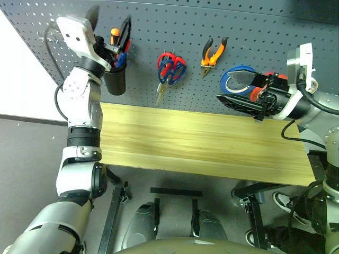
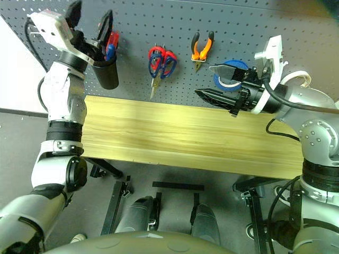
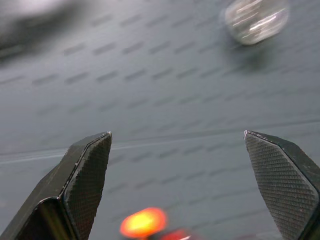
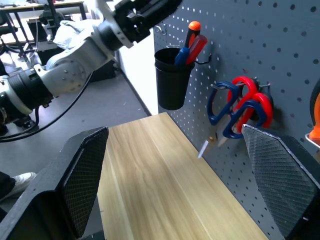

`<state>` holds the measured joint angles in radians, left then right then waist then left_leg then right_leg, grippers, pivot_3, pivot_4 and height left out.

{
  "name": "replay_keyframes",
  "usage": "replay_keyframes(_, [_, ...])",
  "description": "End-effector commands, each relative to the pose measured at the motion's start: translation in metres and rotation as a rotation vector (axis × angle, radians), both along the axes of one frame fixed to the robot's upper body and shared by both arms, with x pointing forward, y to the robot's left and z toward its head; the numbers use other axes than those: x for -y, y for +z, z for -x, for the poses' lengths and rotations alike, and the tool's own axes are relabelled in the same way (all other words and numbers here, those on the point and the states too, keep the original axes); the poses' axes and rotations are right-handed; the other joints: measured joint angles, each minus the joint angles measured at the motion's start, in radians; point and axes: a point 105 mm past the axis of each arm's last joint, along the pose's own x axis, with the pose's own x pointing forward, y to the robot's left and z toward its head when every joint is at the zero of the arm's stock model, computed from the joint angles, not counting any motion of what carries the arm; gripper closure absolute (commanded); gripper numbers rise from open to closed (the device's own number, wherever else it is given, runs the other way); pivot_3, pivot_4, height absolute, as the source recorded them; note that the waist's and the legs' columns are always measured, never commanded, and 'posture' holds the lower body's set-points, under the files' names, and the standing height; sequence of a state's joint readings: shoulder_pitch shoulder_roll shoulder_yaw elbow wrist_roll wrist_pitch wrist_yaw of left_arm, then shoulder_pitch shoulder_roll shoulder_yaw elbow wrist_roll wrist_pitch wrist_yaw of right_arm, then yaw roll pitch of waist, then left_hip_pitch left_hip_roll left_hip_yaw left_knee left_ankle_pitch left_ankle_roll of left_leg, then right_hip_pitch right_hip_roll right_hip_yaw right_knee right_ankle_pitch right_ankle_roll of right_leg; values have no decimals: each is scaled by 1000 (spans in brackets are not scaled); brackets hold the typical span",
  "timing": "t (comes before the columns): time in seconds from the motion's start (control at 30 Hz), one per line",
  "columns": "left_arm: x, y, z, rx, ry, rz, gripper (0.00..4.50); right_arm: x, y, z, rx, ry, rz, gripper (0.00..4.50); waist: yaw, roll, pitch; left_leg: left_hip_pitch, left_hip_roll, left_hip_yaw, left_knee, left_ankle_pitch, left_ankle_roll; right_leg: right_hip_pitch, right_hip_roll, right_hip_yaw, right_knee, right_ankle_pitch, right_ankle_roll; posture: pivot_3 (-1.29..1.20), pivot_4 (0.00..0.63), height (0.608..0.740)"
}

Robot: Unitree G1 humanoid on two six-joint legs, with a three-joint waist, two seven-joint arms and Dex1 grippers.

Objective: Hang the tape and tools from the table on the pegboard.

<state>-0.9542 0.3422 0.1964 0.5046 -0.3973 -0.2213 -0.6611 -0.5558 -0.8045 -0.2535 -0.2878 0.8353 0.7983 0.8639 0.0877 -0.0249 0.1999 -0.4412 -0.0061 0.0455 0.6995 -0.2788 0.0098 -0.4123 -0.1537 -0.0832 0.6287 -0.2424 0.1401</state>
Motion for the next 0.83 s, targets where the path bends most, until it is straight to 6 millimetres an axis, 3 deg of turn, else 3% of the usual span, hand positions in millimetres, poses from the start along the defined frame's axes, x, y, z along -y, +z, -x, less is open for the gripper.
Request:
replay_keyframes(0.03, [25,-27,23,-61,-328,-210,15,16,-3,3,13,-56,23,0,-2,1,-3,0,0,0,0,0,0,0,0,0,0,0,0,101,99,728])
replay_keyframes(0.1, [27,-40,27,-127,-411,-258,15,18,-6,5,6,-61,26,0,-8,3,-4,1,0,1,0,0,0,0,0,0,0,0,0,93,99,728])
replay_keyframes(0.2, [37,-90,46,-298,-629,-479,15,23,-19,10,-9,-79,44,0,-23,3,-7,1,0,0,1,0,0,2,0,0,1,0,0,70,92,728])
replay_keyframes(0.3, [32,-117,51,-377,-691,-568,15,27,-30,14,-24,-92,52,0,-30,4,-10,4,0,1,0,-1,1,3,0,0,0,0,0,40,86,728])
replay_keyframes(0.57, [27,-149,46,-412,-714,-631,15,39,-71,12,-53,-151,111,0,-49,4,-13,6,1,1,0,-1,2,6,0,0,1,0,0,34,95,728])
replay_keyframes(0.83, [29,-172,52,-459,-733,-646,15,36,-89,4,-81,-138,127,0,-50,4,-13,7,1,1,0,-1,2,6,0,1,1,0,0,52,108,728])
